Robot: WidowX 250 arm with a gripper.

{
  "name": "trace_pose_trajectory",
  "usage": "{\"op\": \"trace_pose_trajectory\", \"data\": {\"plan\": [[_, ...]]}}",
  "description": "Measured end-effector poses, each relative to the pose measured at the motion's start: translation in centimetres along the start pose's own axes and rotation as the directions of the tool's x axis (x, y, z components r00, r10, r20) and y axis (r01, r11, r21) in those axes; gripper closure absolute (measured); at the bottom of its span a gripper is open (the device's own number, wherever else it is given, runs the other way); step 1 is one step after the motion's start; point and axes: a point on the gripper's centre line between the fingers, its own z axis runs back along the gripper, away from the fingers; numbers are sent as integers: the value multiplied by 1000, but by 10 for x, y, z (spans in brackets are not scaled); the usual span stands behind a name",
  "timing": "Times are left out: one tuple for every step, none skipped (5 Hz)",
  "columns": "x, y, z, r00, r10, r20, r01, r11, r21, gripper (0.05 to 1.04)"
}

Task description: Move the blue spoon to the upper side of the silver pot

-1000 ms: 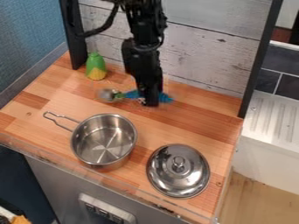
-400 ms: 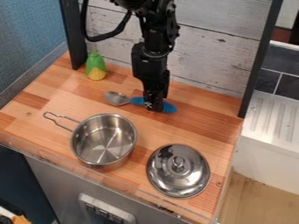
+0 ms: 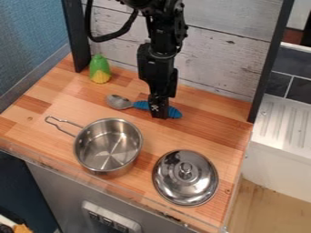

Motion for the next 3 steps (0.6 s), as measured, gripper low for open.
{"op": "trace_pose_trajectory", "data": {"plan": [[0,4,3,1000,-6,12,6,1000,9,80],[0,-1,44,1000,-15,-2,15,997,-80,82],[3,-1,66,999,-30,-14,27,991,-132,82]]}}
